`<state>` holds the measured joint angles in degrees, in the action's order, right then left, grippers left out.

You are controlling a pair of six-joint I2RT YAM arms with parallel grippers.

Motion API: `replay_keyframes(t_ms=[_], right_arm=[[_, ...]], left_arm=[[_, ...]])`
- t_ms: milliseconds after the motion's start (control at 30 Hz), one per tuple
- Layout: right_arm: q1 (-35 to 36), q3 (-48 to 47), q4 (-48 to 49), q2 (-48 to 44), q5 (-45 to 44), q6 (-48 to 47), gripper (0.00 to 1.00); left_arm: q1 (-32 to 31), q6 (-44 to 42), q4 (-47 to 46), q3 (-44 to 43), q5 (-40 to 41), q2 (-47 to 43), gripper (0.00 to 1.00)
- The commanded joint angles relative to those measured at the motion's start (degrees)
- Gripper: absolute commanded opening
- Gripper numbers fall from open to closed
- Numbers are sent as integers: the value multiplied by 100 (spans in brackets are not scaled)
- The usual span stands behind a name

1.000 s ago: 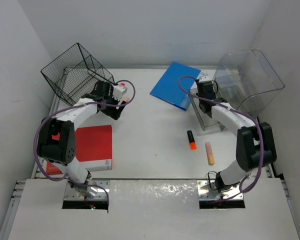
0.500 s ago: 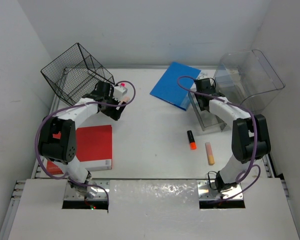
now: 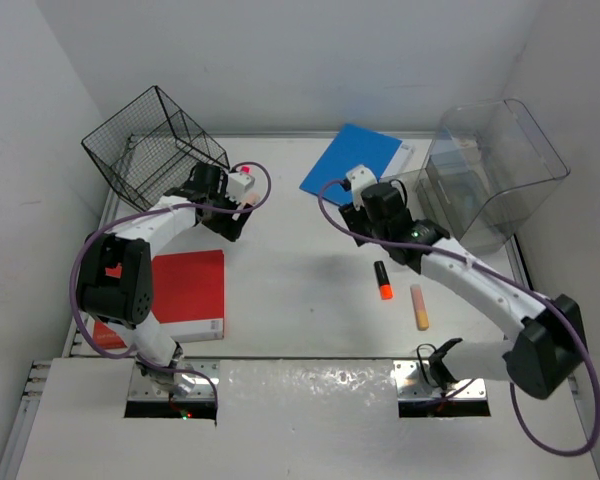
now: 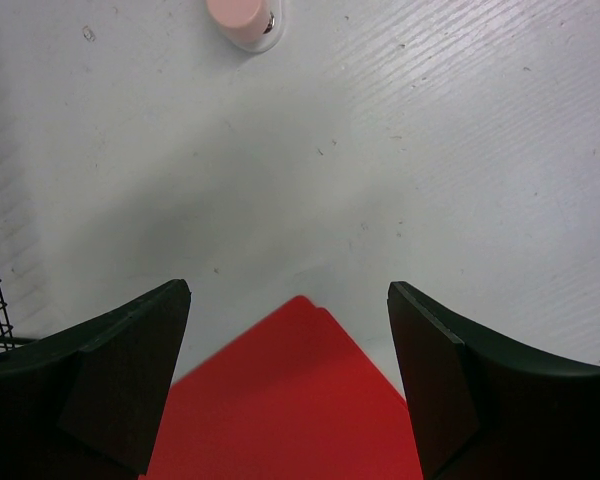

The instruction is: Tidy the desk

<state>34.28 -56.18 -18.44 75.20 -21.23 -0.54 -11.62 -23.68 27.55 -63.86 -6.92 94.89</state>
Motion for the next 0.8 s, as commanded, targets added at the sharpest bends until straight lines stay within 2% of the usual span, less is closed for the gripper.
replay_keyframes(t_ms=[0, 233, 367, 533, 767], right_arm=[[-54, 895, 253, -329, 638, 913, 60], [-36, 1487, 174, -182, 374, 1407, 45], [-36, 1584, 191, 65, 410, 1503, 45], [-27, 1733, 121, 460, -126, 1680, 50], [-53, 1725, 182, 1075, -179, 1803, 54]], left_arm=[[19, 39, -57, -92, -134, -6, 79], [19, 48, -31, -145, -240, 64, 79], [19, 48, -30, -127, -240, 47, 79], [19, 48, -30, -136, -266, 65, 78], [19, 48, -13, -127, -257, 56, 78]])
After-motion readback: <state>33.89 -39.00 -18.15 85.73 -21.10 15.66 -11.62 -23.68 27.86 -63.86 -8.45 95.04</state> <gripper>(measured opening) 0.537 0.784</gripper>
